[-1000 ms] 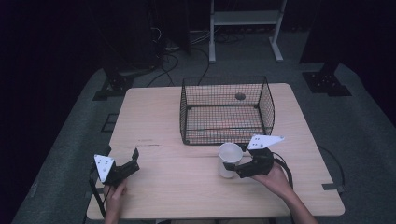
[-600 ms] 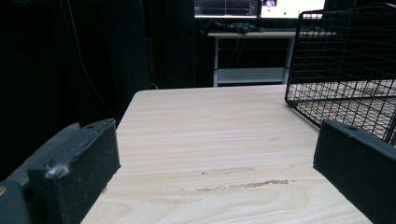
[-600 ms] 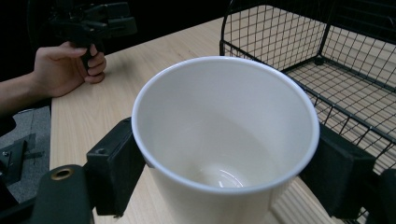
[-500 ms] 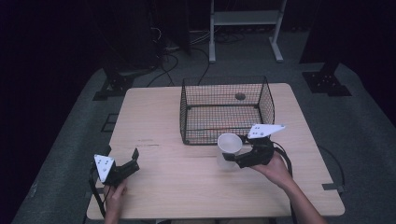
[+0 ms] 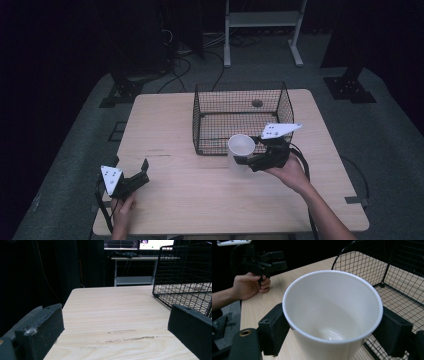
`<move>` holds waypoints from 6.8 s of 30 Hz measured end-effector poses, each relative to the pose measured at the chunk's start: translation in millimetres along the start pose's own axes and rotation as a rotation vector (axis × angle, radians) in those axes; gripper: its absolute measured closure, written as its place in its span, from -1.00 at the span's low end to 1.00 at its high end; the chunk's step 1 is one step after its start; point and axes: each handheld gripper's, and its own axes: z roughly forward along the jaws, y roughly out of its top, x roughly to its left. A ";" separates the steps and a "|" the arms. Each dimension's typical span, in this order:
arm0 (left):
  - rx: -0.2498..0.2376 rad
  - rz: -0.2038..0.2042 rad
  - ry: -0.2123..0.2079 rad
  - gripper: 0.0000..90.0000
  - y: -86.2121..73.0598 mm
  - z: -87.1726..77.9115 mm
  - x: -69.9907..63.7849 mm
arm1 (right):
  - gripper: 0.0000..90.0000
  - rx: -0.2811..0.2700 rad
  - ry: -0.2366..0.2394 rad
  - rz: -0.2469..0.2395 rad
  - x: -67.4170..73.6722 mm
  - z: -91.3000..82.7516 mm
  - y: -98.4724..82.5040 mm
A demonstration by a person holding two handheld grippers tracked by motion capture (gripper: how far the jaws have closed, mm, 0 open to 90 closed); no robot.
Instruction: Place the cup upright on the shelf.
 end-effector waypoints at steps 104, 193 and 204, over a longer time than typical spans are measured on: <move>-0.005 -0.019 -0.003 -1.00 -0.1 0.6 1.5 | -0.56 0.113 -0.082 0.107 -123.2 90.5 77.9; -0.003 -0.030 -0.001 -1.00 -0.1 0.8 2.6 | -0.70 0.260 -0.066 0.121 -142.5 128.4 50.9; -0.003 -0.028 0.001 -1.00 0.0 1.0 2.3 | -0.71 0.179 -0.066 0.155 -145.3 109.7 58.9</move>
